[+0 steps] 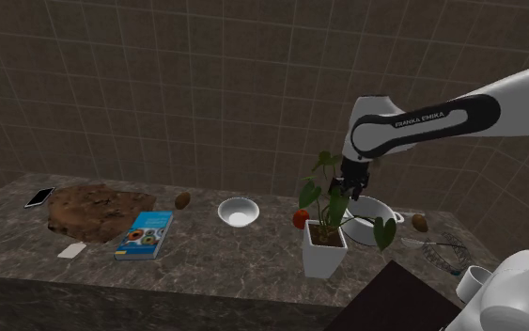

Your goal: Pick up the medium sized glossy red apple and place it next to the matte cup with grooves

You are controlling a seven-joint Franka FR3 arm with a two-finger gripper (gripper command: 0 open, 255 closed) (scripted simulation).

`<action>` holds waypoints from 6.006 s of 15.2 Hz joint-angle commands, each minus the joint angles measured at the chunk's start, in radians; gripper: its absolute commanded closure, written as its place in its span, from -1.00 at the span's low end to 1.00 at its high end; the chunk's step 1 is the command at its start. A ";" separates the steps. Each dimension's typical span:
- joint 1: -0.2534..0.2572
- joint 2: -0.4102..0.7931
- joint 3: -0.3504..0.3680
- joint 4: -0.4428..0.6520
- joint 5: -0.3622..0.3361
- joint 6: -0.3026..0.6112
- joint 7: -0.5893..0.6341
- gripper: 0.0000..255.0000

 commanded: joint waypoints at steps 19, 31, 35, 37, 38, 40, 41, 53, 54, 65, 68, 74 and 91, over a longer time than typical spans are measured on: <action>-0.032 0.524 -0.060 0.304 0.157 0.352 -0.104 -1.00; -0.094 0.949 -0.028 0.601 0.246 0.405 -0.132 -1.00; -0.098 0.993 -0.019 0.612 0.255 0.438 -0.138 -1.00; -0.100 1.016 -0.015 0.619 0.259 0.453 -0.140 -1.00; -0.102 1.034 -0.011 0.625 0.262 0.465 -0.142 -1.00; -0.102 1.034 -0.011 0.625 0.262 0.465 -0.142 -1.00; -0.102 1.034 -0.011 0.625 0.262 0.465 -0.142 -1.00; -0.102 1.036 -0.011 0.628 0.262 0.465 -0.142 1.00; -0.102 1.036 -0.011 0.628 0.262 0.465 -0.142 1.00; -0.088 0.934 -0.031 0.598 0.242 0.393 -0.125 1.00; -0.083 0.902 -0.037 0.592 0.235 0.367 -0.118 1.00; -0.076 0.843 -0.048 0.588 0.219 0.312 -0.105 1.00; -0.060 0.699 -0.072 0.619 0.176 0.140 -0.068 1.00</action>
